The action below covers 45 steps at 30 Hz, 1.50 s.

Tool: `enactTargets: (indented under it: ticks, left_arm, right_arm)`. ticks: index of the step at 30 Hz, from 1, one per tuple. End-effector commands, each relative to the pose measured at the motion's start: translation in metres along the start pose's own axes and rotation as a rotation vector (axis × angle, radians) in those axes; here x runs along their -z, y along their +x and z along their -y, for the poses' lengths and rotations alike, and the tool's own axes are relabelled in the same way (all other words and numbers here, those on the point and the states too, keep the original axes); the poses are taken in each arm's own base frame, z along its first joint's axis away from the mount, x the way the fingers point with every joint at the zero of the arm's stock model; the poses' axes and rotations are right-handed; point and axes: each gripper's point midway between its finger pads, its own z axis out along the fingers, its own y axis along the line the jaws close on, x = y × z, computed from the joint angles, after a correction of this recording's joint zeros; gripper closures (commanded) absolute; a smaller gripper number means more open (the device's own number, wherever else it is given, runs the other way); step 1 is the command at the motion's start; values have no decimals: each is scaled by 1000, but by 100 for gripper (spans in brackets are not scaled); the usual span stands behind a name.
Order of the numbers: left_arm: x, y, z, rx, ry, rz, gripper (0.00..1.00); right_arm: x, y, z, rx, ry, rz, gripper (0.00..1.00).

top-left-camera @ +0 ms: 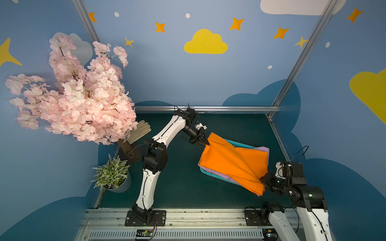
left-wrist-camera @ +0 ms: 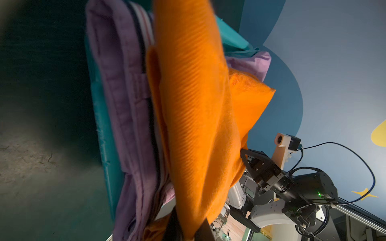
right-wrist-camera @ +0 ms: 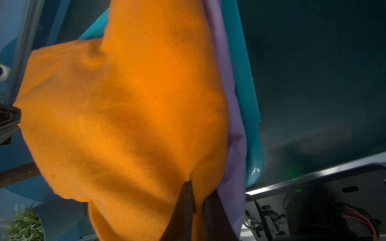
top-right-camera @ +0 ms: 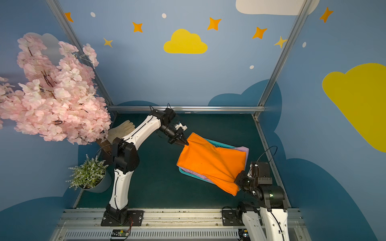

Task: Put the folded long pants in the basket
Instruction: Place the long pant in the basket.

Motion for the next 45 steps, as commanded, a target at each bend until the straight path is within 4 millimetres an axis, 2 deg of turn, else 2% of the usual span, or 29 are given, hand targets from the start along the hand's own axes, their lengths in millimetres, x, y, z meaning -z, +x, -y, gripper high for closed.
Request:
enactTargets:
  ticks: [1,4,9,11,16,18,19,22,25,29,31,34,37,39,42,45]
  left_arm:
    - [1,-6,-14,9,-12,5,85]
    - [6,-4,-5,-15,5,16,81]
    - [21,-1,19,-89,30,54,68]
    - [23,0,23,-107,32,60,66]
    - [20,0,7,-79,-11,60,67]
    - [21,1,7,-81,-6,62,67]
    - [21,2,9,-87,-4,63,67]
    - [27,3,11,-102,-16,79,67]
    - [38,6,15,-111,-19,99,67]
    - [52,13,16,-123,-42,136,69]
    - [57,19,19,-128,-46,147,73]
    - [64,37,46,-194,26,152,79]
    - [56,52,64,-246,79,144,77]
    - [36,56,68,-268,93,108,77]
    - [8,50,52,-232,45,61,84]
    - [-13,38,37,-203,26,48,85]
  right_arm:
    - [-6,9,14,-11,52,-31,68]
    - [1,-1,9,2,54,-2,52]
    - [29,-39,1,12,113,140,47]
    - [31,-57,0,14,150,180,47]
    - [20,-96,-8,-24,156,208,41]
    - [12,-111,-7,-41,152,214,38]
    - [5,-118,-8,-46,143,209,31]
    - [-10,-130,-20,-52,75,166,29]
    - [-19,-140,-24,-37,29,164,34]
    - [-29,-139,-33,-30,-52,117,34]
    - [-34,-138,-34,-14,-64,104,34]
    - [-37,-136,-31,-11,-54,90,36]
    - [-37,-137,-31,9,-54,95,41]
    - [-40,-138,-28,7,-40,95,44]
    - [-48,-136,-26,-11,-44,54,47]
    - [-48,-134,-29,-17,-70,37,56]
